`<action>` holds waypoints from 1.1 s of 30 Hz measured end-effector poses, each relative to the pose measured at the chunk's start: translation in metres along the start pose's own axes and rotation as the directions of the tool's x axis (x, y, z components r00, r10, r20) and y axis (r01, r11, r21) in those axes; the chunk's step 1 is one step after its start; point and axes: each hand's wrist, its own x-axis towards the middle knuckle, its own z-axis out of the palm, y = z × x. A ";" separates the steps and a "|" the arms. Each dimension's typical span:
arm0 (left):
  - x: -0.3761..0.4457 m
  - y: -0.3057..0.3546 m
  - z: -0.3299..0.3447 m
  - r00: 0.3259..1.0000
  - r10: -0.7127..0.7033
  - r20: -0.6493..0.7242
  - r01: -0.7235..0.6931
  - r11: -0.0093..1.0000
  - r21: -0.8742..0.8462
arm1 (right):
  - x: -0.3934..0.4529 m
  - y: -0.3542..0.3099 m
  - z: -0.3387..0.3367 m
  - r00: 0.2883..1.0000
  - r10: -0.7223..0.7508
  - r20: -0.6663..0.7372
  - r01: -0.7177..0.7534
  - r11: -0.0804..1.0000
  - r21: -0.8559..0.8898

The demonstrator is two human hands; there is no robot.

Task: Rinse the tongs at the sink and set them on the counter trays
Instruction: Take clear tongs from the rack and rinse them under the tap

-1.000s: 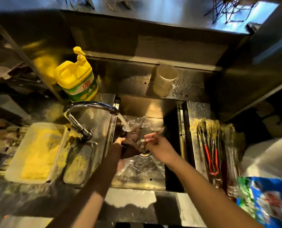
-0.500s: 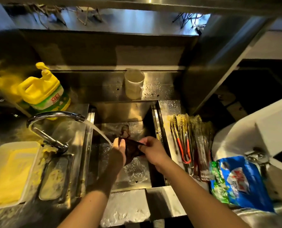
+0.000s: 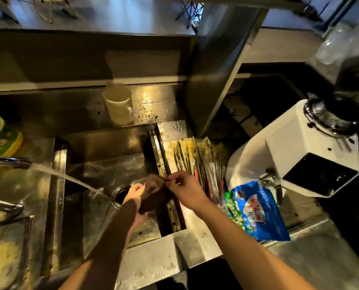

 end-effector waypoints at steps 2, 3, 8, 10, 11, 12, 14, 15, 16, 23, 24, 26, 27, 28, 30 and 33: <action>0.001 -0.004 0.011 0.997 0.071 0.028 -0.071 0.997 0.022 | 0.007 0.019 -0.025 0.992 0.038 -0.117 -0.048 0.995 -0.086; 0.001 -0.006 0.017 0.992 0.117 0.050 -0.118 0.993 0.017 | 0.010 0.028 -0.036 0.987 0.052 -0.151 -0.073 0.987 -0.143; -0.006 -0.005 0.054 0.963 0.225 0.151 -0.232 0.972 0.032 | 0.016 0.066 -0.068 0.938 0.105 -0.331 -0.253 0.860 -0.444; -0.012 0.000 0.066 0.947 0.255 0.193 -0.282 0.951 0.128 | 0.016 0.075 -0.072 0.930 0.203 -0.306 -0.328 0.835 -0.443; -0.014 0.002 0.072 0.939 0.275 0.207 -0.315 0.927 0.201 | 0.017 0.078 -0.074 0.928 0.237 -0.286 -0.347 0.830 -0.436; -0.016 0.004 0.078 0.935 0.282 0.216 -0.333 0.907 0.257 | 0.018 0.081 -0.075 0.927 0.251 -0.278 -0.354 0.831 -0.429; -0.017 0.007 0.087 0.945 0.275 0.178 -0.318 0.904 0.285 | 0.019 0.082 -0.077 0.923 0.244 -0.298 -0.355 0.839 -0.413; -0.017 0.009 0.089 0.954 0.263 0.142 -0.293 0.918 0.268 | 0.020 0.080 -0.076 0.919 0.244 -0.311 -0.359 0.845 -0.397; -0.017 0.011 0.091 0.960 0.251 0.121 -0.273 0.933 0.233 | 0.020 0.079 -0.077 0.913 0.249 -0.323 -0.363 0.857 -0.366; -0.033 0.025 0.086 0.959 0.224 0.176 -0.220 0.975 -0.041 | 0.020 0.060 -0.094 0.925 0.198 -0.325 -0.306 0.894 -0.327; -0.037 0.028 0.083 0.956 0.232 0.181 -0.225 0.973 -0.056 | 0.019 0.056 -0.096 0.929 0.184 -0.321 -0.294 0.894 -0.337; -0.043 0.032 0.072 0.963 0.208 0.171 -0.196 0.977 -0.086 | 0.016 0.045 -0.096 0.949 0.172 -0.264 -0.268 0.882 -0.389; -0.046 0.035 0.063 0.968 0.193 0.161 -0.179 0.979 -0.095 | 0.016 0.038 -0.094 0.958 0.176 -0.228 -0.258 0.876 -0.407; -0.047 0.035 0.057 0.969 0.186 0.165 -0.170 0.980 -0.106 | 0.013 0.034 -0.094 0.963 0.183 -0.199 -0.250 0.880 -0.404; -0.049 0.035 0.034 0.965 0.208 0.160 -0.176 0.965 -0.193 | 0.008 0.026 -0.086 0.978 0.165 -0.130 -0.203 0.902 -0.381; -0.055 0.035 -0.002 0.975 0.202 0.095 -0.165 0.937 -0.308 | 0.001 0.025 -0.076 0.984 0.145 -0.107 -0.175 0.911 -0.373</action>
